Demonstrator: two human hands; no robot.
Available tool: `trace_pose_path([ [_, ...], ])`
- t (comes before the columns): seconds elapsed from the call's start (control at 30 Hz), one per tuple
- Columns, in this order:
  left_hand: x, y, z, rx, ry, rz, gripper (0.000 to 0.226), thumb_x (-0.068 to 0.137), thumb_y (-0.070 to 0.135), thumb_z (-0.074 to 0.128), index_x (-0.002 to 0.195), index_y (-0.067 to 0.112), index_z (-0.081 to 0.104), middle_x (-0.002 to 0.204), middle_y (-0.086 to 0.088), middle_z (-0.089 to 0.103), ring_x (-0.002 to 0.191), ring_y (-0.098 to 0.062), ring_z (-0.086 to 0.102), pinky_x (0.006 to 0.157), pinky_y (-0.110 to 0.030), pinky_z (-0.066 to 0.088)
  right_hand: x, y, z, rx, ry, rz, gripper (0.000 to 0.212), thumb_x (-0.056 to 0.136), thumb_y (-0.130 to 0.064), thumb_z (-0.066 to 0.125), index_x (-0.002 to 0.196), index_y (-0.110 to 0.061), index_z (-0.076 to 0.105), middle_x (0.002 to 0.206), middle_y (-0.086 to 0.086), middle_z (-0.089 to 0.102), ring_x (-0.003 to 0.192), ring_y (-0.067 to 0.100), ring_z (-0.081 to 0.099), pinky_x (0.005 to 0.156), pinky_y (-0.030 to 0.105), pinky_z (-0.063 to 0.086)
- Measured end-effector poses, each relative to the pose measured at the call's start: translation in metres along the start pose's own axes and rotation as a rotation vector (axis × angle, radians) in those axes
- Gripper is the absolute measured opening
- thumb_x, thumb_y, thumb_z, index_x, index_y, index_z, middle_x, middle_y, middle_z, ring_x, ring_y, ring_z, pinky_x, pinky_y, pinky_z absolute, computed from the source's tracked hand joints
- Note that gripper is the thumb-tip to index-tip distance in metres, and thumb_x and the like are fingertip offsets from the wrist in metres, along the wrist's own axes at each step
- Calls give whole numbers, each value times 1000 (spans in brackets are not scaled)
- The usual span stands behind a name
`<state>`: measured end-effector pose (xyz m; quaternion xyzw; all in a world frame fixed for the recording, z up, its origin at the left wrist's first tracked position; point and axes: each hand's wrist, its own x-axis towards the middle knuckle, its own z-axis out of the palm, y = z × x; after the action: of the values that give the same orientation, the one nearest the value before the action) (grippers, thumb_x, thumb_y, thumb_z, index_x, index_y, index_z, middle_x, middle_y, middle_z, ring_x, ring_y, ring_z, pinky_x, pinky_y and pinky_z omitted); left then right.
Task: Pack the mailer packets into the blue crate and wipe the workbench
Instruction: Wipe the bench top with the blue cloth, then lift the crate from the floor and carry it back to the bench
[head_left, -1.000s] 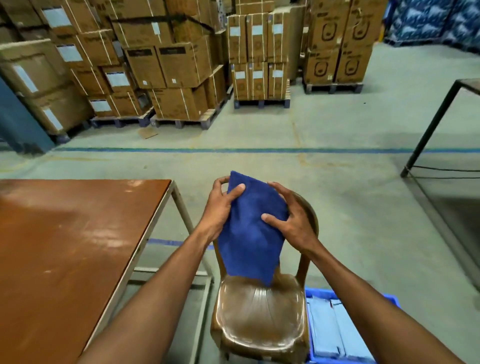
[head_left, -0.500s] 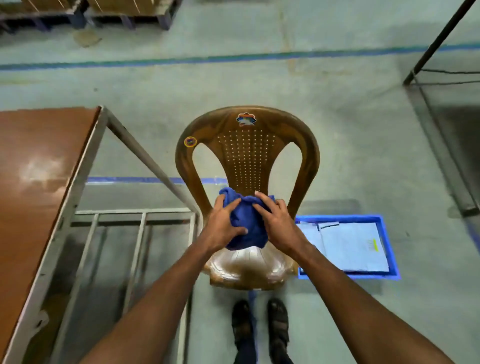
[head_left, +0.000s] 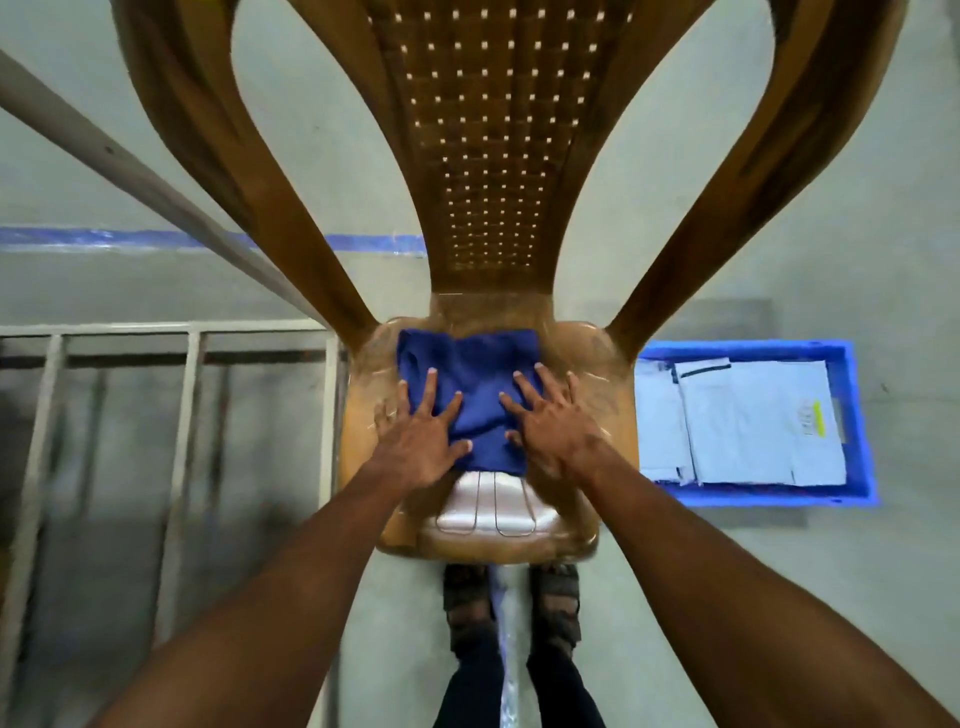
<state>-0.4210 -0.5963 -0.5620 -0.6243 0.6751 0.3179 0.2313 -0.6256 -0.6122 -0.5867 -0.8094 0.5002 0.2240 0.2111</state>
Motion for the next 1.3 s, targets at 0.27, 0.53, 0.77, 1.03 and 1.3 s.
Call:
trace_pose_path([
  [0.27,-25,25,-24,-106,143,40,65,98,49,45,154,26,21,161,-6,20,142,-33,27,114,-51,25,-42,22,-44,254,216,174,54,98,-37,41,149,-22,29,154,7,33,135,32,34,107,49,29],
  [0.53,-35,157,-58,-256,236,168,54,94,42,51,143,25,38,141,-6,45,128,-31,44,101,-48,39,-137,149,-65,683,388,516,42,92,-25,55,134,-21,51,135,4,56,123,30,51,101,45,37],
  [0.77,-14,289,-6,-481,135,74,46,92,33,61,133,17,52,128,-8,60,119,-29,56,96,-36,44,-230,317,11,841,320,704,32,87,-14,58,119,-18,61,113,3,69,105,29,61,92,39,48],
  [1.03,50,385,87,-656,138,-206,40,90,25,66,127,14,57,114,-8,67,107,-26,62,88,-30,42,-236,460,126,1012,298,684,32,89,-7,57,121,-12,61,107,10,66,82,25,57,52,9,37],
  [1.3,142,361,180,-686,270,-269,60,87,19,72,140,12,45,133,-14,55,121,-35,55,102,-47,44,-166,540,229,1062,354,676,52,91,-20,64,139,-23,43,126,9,60,106,26,59,88,38,50],
])
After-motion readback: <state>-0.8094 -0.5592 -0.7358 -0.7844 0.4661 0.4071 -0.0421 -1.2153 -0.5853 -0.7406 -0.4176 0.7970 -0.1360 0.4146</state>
